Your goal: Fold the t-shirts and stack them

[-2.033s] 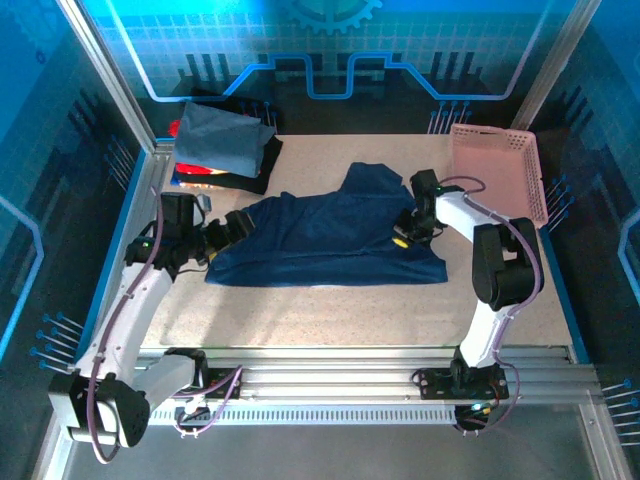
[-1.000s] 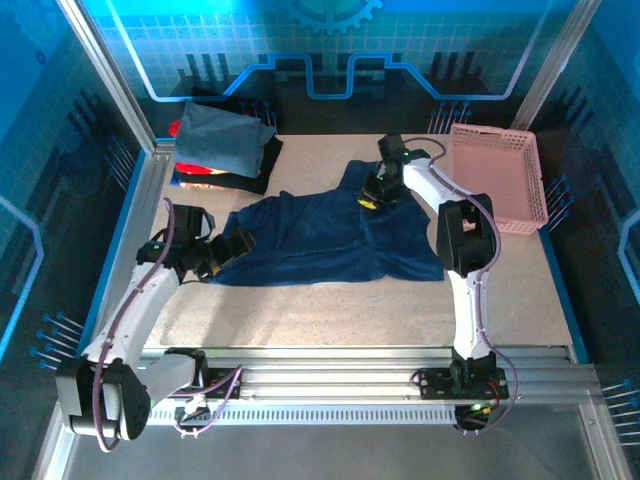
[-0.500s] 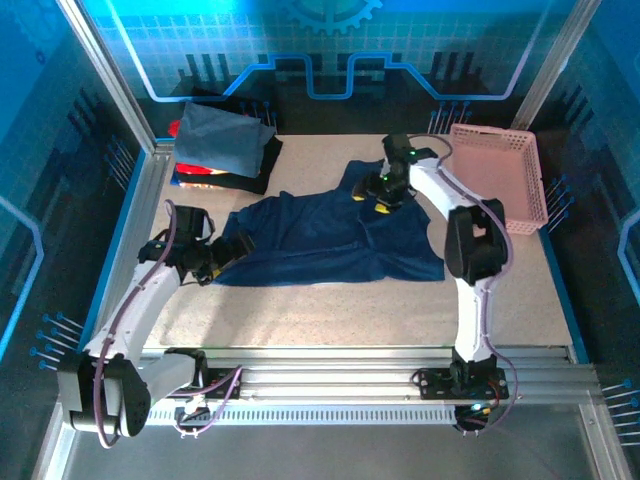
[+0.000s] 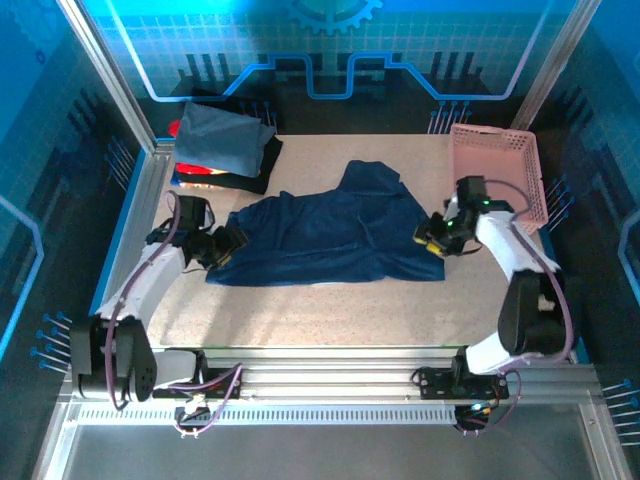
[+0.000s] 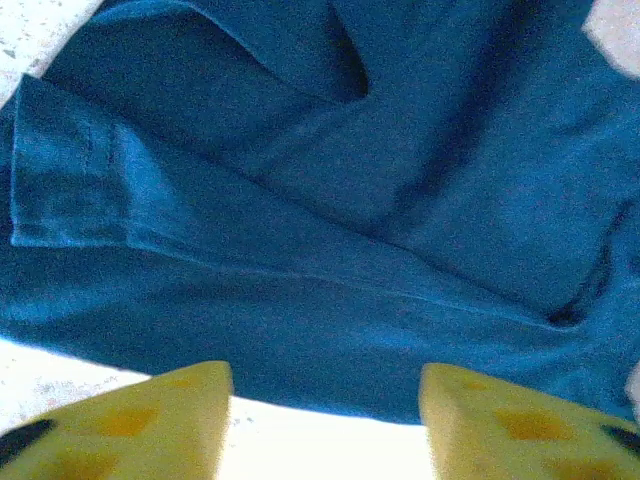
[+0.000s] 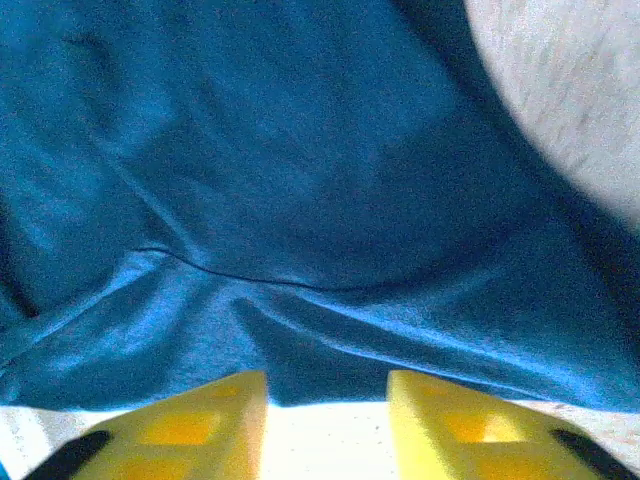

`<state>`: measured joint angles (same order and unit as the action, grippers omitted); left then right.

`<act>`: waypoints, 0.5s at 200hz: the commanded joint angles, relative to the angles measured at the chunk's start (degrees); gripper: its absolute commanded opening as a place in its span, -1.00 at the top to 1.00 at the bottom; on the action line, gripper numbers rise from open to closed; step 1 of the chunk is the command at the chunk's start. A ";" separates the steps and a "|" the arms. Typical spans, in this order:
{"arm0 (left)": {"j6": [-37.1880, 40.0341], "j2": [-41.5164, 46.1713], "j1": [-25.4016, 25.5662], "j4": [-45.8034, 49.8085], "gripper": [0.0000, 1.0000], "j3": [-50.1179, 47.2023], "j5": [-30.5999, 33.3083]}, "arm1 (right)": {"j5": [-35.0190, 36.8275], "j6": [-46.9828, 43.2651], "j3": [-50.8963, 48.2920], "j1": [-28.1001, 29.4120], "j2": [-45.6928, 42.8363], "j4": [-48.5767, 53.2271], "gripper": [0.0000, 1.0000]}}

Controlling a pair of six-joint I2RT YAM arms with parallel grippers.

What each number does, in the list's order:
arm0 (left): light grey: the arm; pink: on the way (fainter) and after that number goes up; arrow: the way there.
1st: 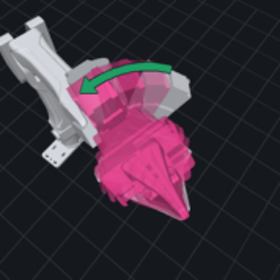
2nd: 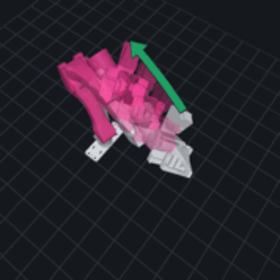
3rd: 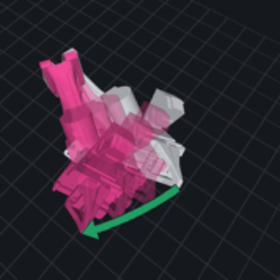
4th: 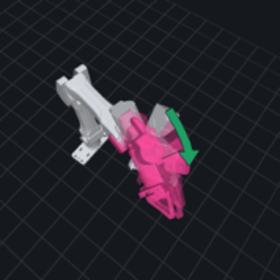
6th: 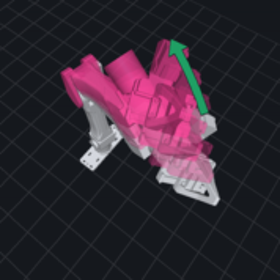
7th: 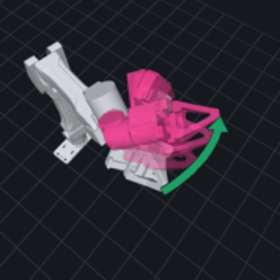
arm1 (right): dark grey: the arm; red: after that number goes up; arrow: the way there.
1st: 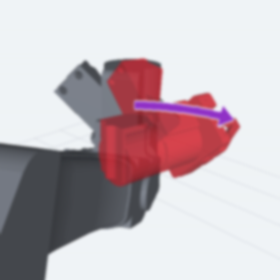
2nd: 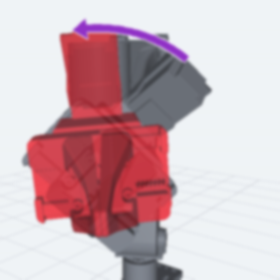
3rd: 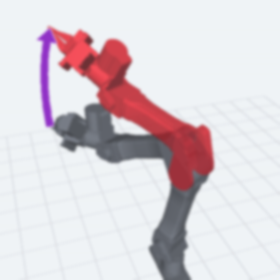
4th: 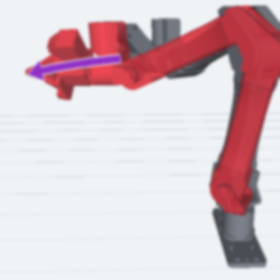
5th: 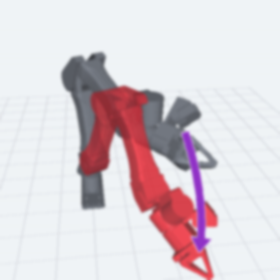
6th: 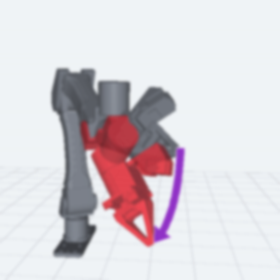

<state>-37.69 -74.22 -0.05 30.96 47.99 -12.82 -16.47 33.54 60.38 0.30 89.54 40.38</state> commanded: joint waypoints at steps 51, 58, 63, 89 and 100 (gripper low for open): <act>-2.80 -13.92 -1.72 -6.44 0.31 -3.70 4.41 | 16.62 8.82 2.88 7.35 13.32 0.78 0.43; -2.91 -14.61 -2.23 -5.84 0.32 -4.31 5.07 | 18.07 9.15 2.51 7.45 13.38 1.60 0.43; -2.99 -15.04 -2.54 -5.38 0.31 -4.68 5.47 | 19.05 9.30 2.23 7.52 13.42 2.30 0.43; -2.93 -15.55 -3.28 -3.27 0.35 -7.15 6.75 | 22.70 9.33 0.39 7.86 12.55 4.19 0.43; -3.01 -13.94 -3.28 -2.49 0.36 -8.40 6.54 | 23.21 9.35 -0.20 7.95 12.35 5.15 0.43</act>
<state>-40.21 -88.71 -2.57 24.43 43.46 -9.78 -0.54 41.47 62.13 7.88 102.13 39.83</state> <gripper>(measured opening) 0.327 0.287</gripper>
